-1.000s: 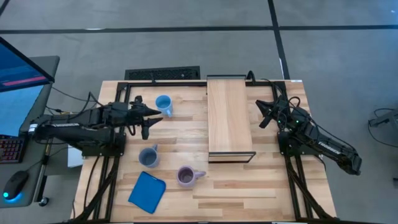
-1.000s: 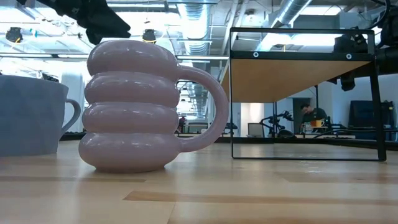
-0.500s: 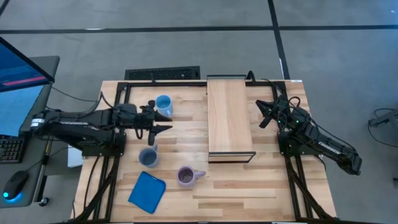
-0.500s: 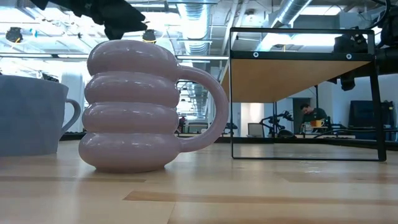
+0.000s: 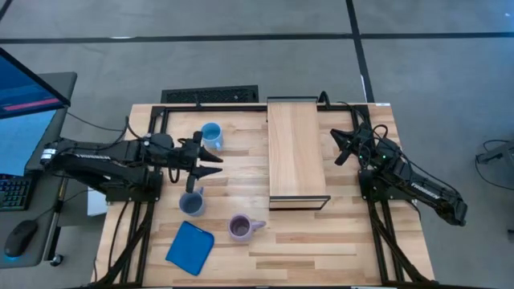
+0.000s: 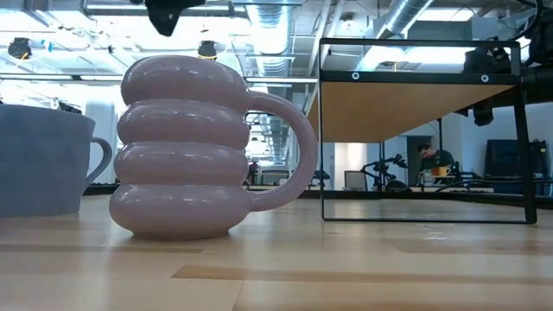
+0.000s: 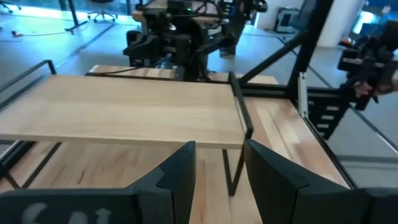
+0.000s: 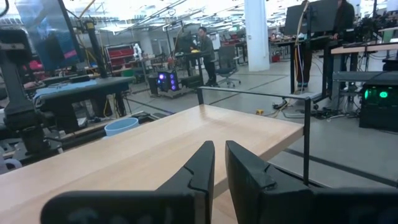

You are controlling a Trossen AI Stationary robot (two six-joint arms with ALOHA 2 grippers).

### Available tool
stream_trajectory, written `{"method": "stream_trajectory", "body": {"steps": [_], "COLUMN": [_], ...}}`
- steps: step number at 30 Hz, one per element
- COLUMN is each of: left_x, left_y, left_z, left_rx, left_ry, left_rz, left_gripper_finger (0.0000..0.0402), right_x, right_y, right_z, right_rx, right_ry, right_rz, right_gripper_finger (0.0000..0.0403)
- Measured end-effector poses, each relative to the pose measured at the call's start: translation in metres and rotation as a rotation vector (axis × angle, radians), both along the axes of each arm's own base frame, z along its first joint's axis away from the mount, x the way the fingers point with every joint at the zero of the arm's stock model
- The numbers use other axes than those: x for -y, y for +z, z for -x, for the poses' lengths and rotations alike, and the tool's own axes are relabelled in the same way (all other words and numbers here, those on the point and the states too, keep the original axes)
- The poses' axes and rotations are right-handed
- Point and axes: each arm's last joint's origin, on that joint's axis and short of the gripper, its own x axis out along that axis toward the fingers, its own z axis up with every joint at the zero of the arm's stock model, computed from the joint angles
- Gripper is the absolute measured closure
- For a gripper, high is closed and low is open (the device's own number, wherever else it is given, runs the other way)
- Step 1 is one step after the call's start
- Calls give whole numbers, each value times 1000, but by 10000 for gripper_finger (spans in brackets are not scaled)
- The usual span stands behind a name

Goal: Stack small to large cups/mugs on shelf
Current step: Put the violet mug on the shelf

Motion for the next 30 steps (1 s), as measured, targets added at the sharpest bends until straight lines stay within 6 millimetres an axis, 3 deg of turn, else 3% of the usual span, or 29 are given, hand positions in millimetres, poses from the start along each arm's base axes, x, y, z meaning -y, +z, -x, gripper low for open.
{"method": "stream_trajectory", "body": {"steps": [5,11,30], "left_x": [6,16,32], "left_y": [13,19,6], "left_z": [-1,-17,-71], "left_rx": [-32,-115,-548], "left_ry": [-27,-73,-161], "left_rz": [-3,-7,38], "left_gripper_finger": [274,274,274], "right_x": [0,0,0], "right_y": [0,0,1], "right_z": [0,0,0], "right_rx": [0,0,10], "right_ry": [0,0,0], "right_rz": [0,0,-4], "right_gripper_finger": [339,339,339]}}
